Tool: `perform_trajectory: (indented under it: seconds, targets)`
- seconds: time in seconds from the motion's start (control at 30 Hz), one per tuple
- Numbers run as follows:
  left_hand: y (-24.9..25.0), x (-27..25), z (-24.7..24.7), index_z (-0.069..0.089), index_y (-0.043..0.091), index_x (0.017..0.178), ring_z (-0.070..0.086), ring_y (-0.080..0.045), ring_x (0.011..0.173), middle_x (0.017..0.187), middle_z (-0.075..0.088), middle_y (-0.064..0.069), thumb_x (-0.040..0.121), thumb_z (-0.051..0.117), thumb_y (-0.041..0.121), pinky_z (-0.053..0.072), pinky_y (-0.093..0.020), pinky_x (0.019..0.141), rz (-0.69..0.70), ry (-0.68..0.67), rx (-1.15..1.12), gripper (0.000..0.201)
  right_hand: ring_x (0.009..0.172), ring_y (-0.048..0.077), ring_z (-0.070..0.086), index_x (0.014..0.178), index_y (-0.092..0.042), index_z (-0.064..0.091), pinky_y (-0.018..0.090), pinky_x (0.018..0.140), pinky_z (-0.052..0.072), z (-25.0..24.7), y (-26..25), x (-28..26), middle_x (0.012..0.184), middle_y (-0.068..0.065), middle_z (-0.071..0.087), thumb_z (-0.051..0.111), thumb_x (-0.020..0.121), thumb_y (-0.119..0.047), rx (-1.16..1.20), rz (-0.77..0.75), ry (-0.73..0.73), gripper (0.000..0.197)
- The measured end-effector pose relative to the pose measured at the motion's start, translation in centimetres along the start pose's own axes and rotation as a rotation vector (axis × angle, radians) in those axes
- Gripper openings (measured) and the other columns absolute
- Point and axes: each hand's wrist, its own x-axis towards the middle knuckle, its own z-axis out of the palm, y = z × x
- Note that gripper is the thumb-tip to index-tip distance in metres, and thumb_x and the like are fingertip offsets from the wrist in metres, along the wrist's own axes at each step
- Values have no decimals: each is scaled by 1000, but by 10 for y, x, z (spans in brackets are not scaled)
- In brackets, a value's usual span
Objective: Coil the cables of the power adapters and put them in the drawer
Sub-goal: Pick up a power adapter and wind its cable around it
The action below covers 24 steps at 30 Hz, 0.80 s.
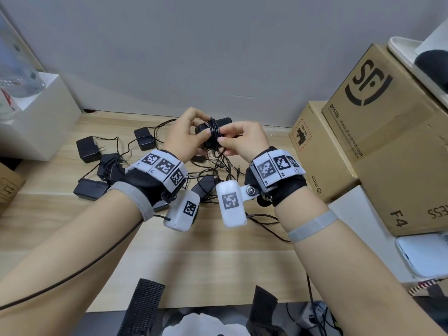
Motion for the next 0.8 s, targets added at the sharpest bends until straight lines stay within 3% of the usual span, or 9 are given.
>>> perform_trajectory:
  seconds: [0.1, 0.23, 0.27, 0.37, 0.47, 0.57, 0.67, 0.73, 0.8]
  targets:
    - [0, 1, 0, 53, 17, 102, 61, -13, 68, 86, 51, 5, 90, 56, 8, 59, -31, 56, -9, -22, 11, 16, 57, 16, 62, 93, -2, 67, 21, 64, 57, -2, -1, -2, 67, 2, 60, 65, 79, 6, 63, 11, 40, 17]
    - [0, 2, 0, 53, 16, 101, 63, -17, 76, 92, 53, 4, 91, 55, 9, 59, -34, 59, -24, -43, 8, 13, 54, 13, 64, 72, -14, 58, 20, 51, 54, -3, -3, -6, 65, 5, 64, 71, 73, 6, 141, 38, 69, 23]
    - [0, 2, -1, 52, 17, 98, 63, -20, 77, 95, 54, 1, 91, 54, 9, 59, -36, 59, -27, -50, 9, 11, 55, 13, 64, 70, -16, 56, 21, 51, 53, -3, -2, -6, 66, 4, 65, 74, 71, 3, 107, 17, 83, 26]
    - [-1, 1, 1, 49, 26, 84, 62, -29, 81, 107, 54, -12, 91, 53, 9, 58, -47, 61, -43, -79, 34, 19, 65, 9, 65, 63, -25, 55, 27, 67, 53, -6, -1, -5, 58, -8, 65, 80, 67, -13, -170, -92, 123, 28]
    - [-3, -1, 5, 46, 25, 81, 57, -20, 74, 100, 53, -9, 92, 51, 7, 58, -42, 57, -46, -105, 14, 22, 63, 6, 61, 63, -28, 56, 25, 65, 49, -10, -1, -5, 56, -11, 61, 80, 67, -25, -256, -127, 107, 25]
    - [-5, -2, 8, 44, 23, 82, 56, -17, 73, 92, 50, -4, 93, 48, 6, 57, -35, 50, -52, -107, -39, 21, 63, 7, 59, 67, -28, 59, 22, 64, 47, -20, 2, -3, 62, -9, 61, 78, 71, -24, -129, -119, 100, 20]
    - [-3, -1, 9, 42, 22, 82, 58, -16, 71, 97, 50, -7, 95, 45, 5, 56, -29, 47, -70, -70, -94, 21, 63, 2, 50, 73, -27, 60, 9, 60, 40, -29, 5, -2, 70, -9, 57, 76, 74, -24, -155, -156, 137, 16]
    - [-1, 0, 7, 41, 21, 82, 59, -14, 70, 92, 51, -3, 95, 43, 4, 55, -26, 45, -88, -34, -166, 21, 70, 0, 46, 94, -25, 60, 11, 66, 39, -30, 10, -1, 86, -6, 54, 75, 75, -27, -184, -150, 181, 24]
    - [0, 2, 5, 41, 20, 83, 62, -10, 63, 88, 52, 1, 96, 43, 3, 54, -25, 45, -109, -13, -254, 21, 86, 6, 51, 120, -21, 50, 22, 83, 44, -29, 13, -1, 106, -4, 52, 71, 79, -29, -101, -96, 135, 47]
